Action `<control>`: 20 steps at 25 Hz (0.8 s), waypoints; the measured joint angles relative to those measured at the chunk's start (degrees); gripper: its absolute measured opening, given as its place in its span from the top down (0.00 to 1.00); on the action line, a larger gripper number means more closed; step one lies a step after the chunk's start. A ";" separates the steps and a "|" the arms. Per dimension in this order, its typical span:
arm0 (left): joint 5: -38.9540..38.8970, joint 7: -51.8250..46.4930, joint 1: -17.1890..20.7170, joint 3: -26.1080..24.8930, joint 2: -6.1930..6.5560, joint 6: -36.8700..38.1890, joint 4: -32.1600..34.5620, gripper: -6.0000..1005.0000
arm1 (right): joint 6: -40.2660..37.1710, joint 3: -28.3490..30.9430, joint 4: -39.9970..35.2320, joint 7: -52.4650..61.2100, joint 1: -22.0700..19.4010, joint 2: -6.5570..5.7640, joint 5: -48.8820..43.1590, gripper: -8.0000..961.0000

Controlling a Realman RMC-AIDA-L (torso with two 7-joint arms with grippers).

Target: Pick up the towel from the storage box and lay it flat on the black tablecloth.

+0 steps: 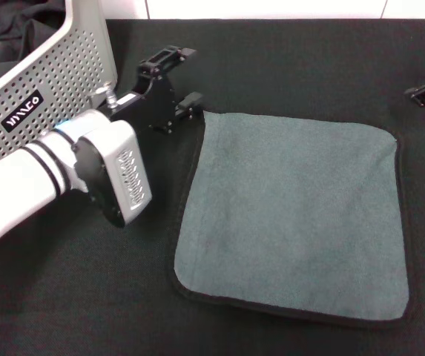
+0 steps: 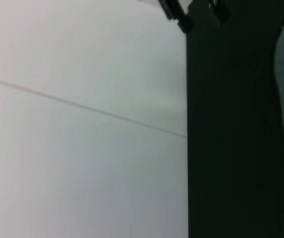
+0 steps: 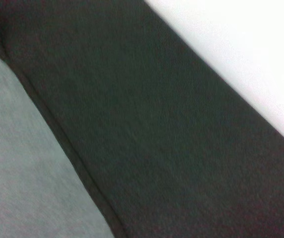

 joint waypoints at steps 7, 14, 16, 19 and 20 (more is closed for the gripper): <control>-2.58 -12.10 6.54 1.20 0.08 6.48 4.11 0.26 | 0.51 -4.17 -13.72 -1.18 -12.30 -0.11 16.09 0.08; 0.45 -36.79 10.06 1.84 0.48 15.34 6.60 0.21 | 3.37 -4.06 -17.47 -11.48 -22.30 -0.42 37.36 0.09; 3.39 -48.45 10.35 1.77 0.86 18.71 7.46 0.21 | 6.55 -3.68 -17.10 -15.54 -24.08 -0.51 43.73 0.09; 7.46 -61.36 9.64 1.48 2.06 22.37 8.19 0.21 | 11.36 -3.55 -16.13 -21.25 -26.05 -0.56 51.64 0.09; 9.01 -65.20 9.03 1.46 2.63 23.58 8.35 0.21 | 13.48 -3.54 -15.09 -23.81 -26.59 -0.56 54.92 0.09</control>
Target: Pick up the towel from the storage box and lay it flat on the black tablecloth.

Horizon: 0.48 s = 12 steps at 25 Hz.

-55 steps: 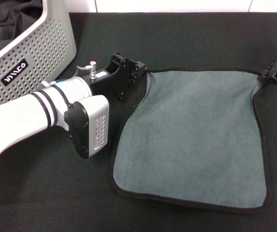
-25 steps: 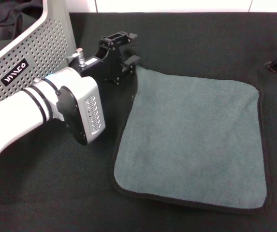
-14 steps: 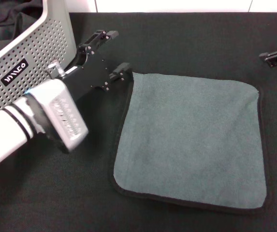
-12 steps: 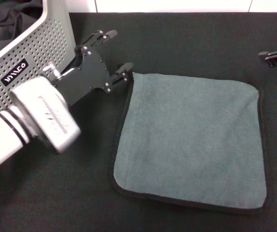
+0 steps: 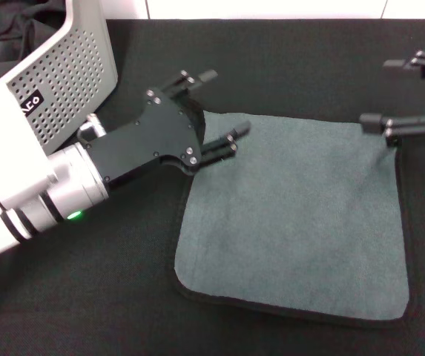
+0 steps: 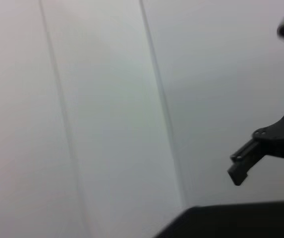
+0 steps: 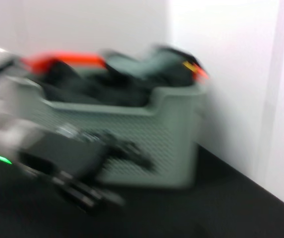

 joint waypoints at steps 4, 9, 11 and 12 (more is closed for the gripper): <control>2.56 -11.82 -2.33 -0.18 2.19 3.59 0.26 0.21 | 6.85 0.01 5.34 -7.02 -0.03 0.00 6.27 0.09; 3.32 -18.15 -2.70 -1.30 3.71 11.00 -0.27 0.21 | 12.72 0.00 9.76 -15.93 0.01 0.03 9.35 0.09; 3.57 -18.59 -2.21 -2.32 3.62 12.76 -0.39 0.21 | 13.82 0.00 10.93 -19.23 -0.29 0.02 10.47 0.09; 3.80 -19.05 -1.81 -3.34 3.50 14.06 -0.48 0.21 | 14.07 0.00 11.25 -20.19 -0.37 0.01 10.78 0.09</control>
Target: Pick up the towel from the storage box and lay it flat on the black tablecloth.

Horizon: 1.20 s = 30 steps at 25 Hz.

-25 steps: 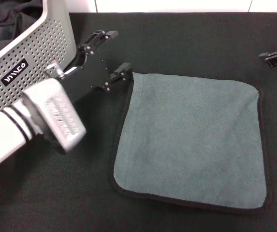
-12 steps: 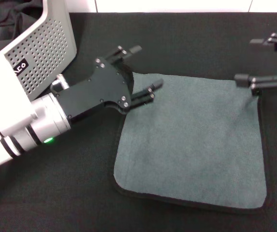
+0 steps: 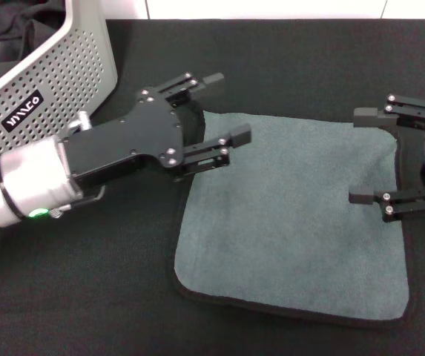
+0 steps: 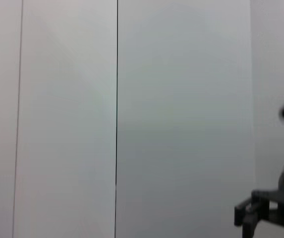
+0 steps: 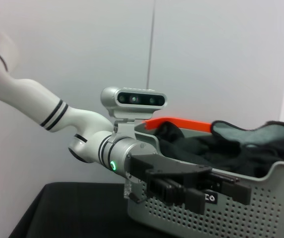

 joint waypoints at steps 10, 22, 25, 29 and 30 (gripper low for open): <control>1.90 -3.61 1.66 -4.32 0.07 9.33 -0.11 0.22 | 0.80 -0.68 2.01 -4.01 -0.11 -0.02 0.44 0.09; 3.86 -4.73 2.86 -6.47 0.29 16.12 -0.42 0.22 | 1.99 -0.78 7.28 -7.39 -1.78 -0.01 2.94 0.09; 3.91 -4.66 2.91 -6.49 0.26 16.15 -0.68 0.22 | 2.06 -0.84 7.36 -7.39 -2.46 0.03 3.02 0.09; 3.92 -4.36 2.93 -6.52 0.05 16.19 -0.87 0.22 | 2.20 -1.21 7.50 -7.21 -3.14 0.06 3.70 0.09; 3.92 -4.36 2.93 -6.53 0.03 16.21 -0.87 0.22 | 2.23 -1.40 7.52 -7.21 -3.38 0.04 4.10 0.09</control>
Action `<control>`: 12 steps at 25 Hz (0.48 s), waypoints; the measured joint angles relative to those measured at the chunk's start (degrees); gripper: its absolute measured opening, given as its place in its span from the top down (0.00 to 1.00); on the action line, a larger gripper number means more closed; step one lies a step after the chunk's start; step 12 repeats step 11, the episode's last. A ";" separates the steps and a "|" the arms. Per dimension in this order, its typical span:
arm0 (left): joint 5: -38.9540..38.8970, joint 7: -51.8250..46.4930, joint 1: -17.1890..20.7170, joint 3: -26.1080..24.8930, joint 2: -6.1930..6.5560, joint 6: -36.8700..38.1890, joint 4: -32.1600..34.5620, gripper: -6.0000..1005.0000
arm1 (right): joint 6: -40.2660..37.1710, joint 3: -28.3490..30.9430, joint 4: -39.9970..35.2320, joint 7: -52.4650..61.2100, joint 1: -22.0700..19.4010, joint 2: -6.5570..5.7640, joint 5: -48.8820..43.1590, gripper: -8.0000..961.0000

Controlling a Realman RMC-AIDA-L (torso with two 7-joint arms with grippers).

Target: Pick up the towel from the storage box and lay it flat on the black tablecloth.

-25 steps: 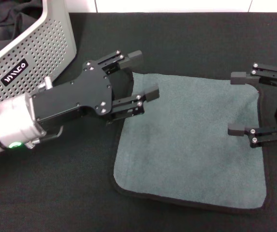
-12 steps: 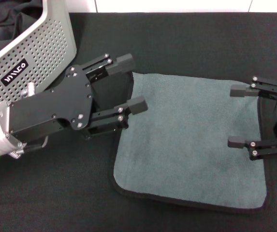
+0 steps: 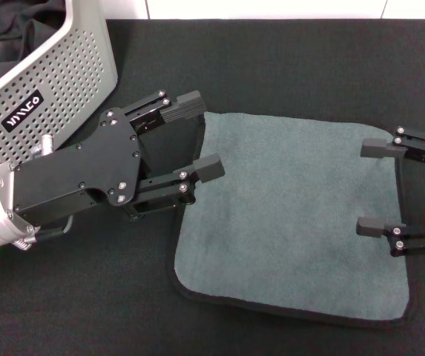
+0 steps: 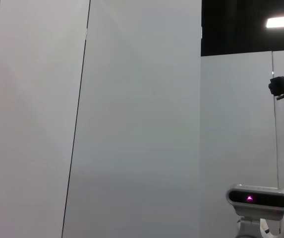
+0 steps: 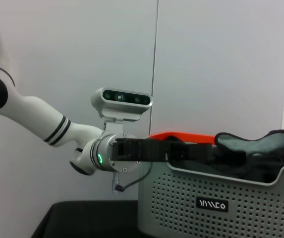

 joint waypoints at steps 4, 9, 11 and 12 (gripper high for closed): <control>0.01 0.17 0.03 -0.02 0.00 0.07 -0.09 0.22 | 0.09 -0.20 0.13 -0.11 -0.48 -0.05 0.38 0.09; 0.22 0.55 0.09 -0.50 -0.08 0.18 -0.82 0.22 | 0.16 -0.77 0.24 0.50 -0.57 -0.08 0.39 0.09; 0.35 0.55 0.07 -0.74 -0.08 0.21 -0.82 0.22 | 0.16 -0.85 0.28 0.49 -0.64 -0.09 0.41 0.09; 0.35 0.55 0.07 -0.74 -0.08 0.21 -0.82 0.22 | 0.16 -0.85 0.28 0.49 -0.64 -0.09 0.41 0.09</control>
